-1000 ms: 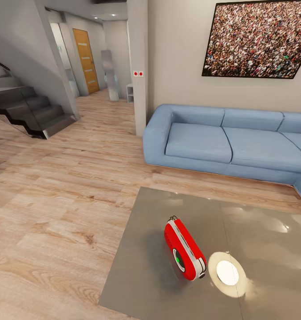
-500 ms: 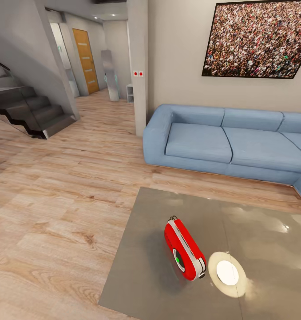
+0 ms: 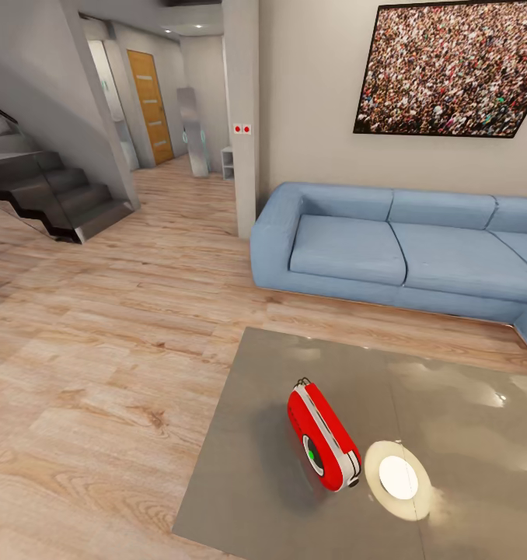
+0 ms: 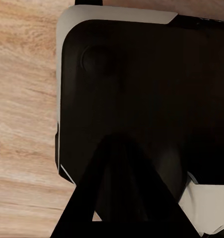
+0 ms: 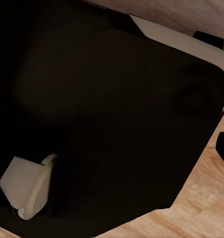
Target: Turn on the radio receiver that's on the table in the living room.
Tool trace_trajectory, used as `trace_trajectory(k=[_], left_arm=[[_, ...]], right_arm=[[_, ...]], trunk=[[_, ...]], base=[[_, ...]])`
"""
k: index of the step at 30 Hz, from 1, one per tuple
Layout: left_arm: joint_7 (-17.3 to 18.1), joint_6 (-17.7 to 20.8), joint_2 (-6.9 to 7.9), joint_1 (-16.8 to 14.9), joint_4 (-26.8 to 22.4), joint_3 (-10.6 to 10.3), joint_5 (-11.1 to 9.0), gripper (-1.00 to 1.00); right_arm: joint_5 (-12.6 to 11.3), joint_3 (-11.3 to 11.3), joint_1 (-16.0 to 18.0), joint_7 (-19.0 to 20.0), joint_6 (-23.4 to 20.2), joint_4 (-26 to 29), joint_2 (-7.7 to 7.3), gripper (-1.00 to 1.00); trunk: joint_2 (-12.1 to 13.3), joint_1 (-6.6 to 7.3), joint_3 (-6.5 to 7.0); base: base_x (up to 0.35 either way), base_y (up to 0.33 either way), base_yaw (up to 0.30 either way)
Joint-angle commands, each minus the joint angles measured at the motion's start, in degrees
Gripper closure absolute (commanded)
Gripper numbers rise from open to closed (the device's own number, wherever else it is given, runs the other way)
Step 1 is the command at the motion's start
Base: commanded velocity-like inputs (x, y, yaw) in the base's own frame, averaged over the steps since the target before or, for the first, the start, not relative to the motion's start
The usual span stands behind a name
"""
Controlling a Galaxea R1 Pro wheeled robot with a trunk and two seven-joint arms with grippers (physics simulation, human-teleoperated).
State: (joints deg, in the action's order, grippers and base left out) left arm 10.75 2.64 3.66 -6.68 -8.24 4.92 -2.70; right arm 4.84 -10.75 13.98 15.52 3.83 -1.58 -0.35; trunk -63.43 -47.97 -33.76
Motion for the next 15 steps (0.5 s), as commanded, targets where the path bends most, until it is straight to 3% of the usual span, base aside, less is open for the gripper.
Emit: trace_trajectory(k=[1,15], left_arm=[[-0.07,0.00,0.01,0.00,0.02,0.03,-0.08,1.00],[-0.20,0.00,0.04,0.00,0.15,-0.08,-0.03,1.00]], right_arm=[[0.03,0.01,0.00,-0.02,0.03,0.00,0.21,-1.00],[-0.19,0.12,0.04,-0.05,0.04,0.09,0.46,-1.00]], trunk=[[0.00,0.00,0.00],[0.00,0.00,0.00]], base=[[0.000,0.000,0.000],[0.000,0.000,0.000]])
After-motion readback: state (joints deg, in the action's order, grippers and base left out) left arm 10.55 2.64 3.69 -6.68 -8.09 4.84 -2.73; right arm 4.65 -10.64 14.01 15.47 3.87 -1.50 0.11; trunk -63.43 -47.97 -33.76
